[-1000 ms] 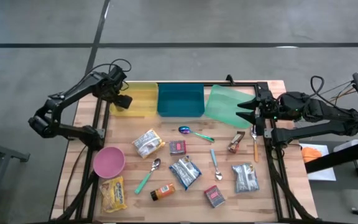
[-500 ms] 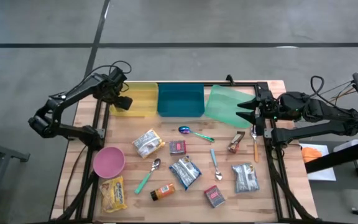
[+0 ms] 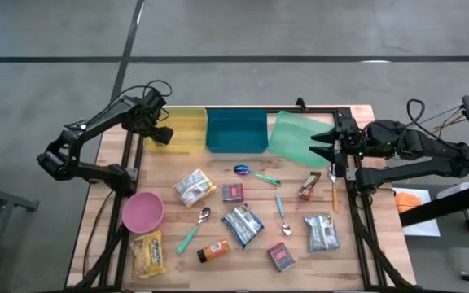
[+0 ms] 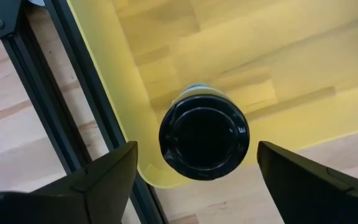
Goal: Pick & Place Food Item
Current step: Put the light blue noodle pack into the green bin
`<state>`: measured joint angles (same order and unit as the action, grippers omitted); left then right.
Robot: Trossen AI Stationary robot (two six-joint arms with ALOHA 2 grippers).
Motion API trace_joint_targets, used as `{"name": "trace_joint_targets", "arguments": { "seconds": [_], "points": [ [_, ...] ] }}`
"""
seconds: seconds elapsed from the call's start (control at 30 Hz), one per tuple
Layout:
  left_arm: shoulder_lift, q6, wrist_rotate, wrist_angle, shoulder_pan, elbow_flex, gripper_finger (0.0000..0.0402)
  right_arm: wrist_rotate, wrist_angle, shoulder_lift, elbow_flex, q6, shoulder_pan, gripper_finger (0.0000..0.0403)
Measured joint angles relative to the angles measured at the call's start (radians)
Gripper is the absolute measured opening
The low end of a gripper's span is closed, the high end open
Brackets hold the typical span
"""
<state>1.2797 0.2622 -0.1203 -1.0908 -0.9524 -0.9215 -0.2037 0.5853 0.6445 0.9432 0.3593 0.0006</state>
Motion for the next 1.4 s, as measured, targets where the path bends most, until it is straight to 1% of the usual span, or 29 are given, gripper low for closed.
{"name": "trace_joint_targets", "arguments": {
  "seconds": [0.1,0.23,0.33,0.5,0.57,0.63,0.7,0.8,0.9,0.97,1.03,1.1,1.2,1.27,1.4],
  "points": [
    [0.0,0.0,0.001,-0.006,0.0,-0.001,0.0341,0.0,0.0,0.0,0.0,-0.001,0.0,0.0197],
    [-0.004,-0.006,0.006,-0.029,0.003,-0.033,0.0343,-0.006,0.001,0.0,0.0,0.017,-0.001,0.0197],
    [-0.015,-0.023,0.02,-0.05,0.017,-0.075,0.0343,-0.04,0.002,0.001,0.0,0.056,-0.003,0.0197],
    [-0.074,-0.017,0.039,-0.056,0.076,-0.157,0.0343,-0.064,0.003,0.011,0.0,0.052,-0.003,0.0197],
    [-0.113,0.022,0.066,-0.022,0.119,-0.174,0.0343,-0.068,0.007,0.026,0.0,0.044,-0.004,0.0197],
    [-0.152,0.067,0.117,0.041,0.173,-0.17,0.0343,-0.064,0.018,0.045,0.0,0.043,-0.005,0.0197],
    [-0.181,0.117,0.14,0.103,0.247,-0.164,0.0343,-0.056,0.068,0.068,0.011,0.044,-0.004,0.0197],
    [-0.198,0.174,0.129,0.172,0.362,-0.159,0.0344,-0.055,0.173,0.113,0.063,0.048,-0.004,0.0197],
    [-0.196,0.21,0.099,0.216,0.462,-0.158,0.0344,-0.058,0.266,0.155,0.127,0.019,-0.004,0.0197],
    [-0.185,0.22,0.085,0.24,0.513,-0.158,0.0344,-0.058,0.318,0.177,0.171,0.0,-0.004,0.0197],
    [-0.174,0.237,0.08,0.259,0.55,-0.158,0.0344,-0.058,0.356,0.192,0.216,0.016,-0.006,0.0197],
    [-0.162,0.247,0.078,0.275,0.578,-0.158,0.0344,-0.062,0.389,0.2,0.256,0.083,-0.016,0.0197],
    [-0.14,0.256,0.076,0.279,0.614,-0.158,0.0344,-0.111,0.463,0.202,0.293,0.277,-0.03,0.0197],
    [-0.124,0.258,0.084,0.279,0.635,-0.157,0.0344,-0.138,0.548,0.201,0.305,0.419,-0.031,0.0197],
    [-0.094,0.259,0.09,0.279,0.659,-0.153,0.0344,-0.138,0.736,0.207,0.306,0.638,-0.029,0.0197]
  ]
}}
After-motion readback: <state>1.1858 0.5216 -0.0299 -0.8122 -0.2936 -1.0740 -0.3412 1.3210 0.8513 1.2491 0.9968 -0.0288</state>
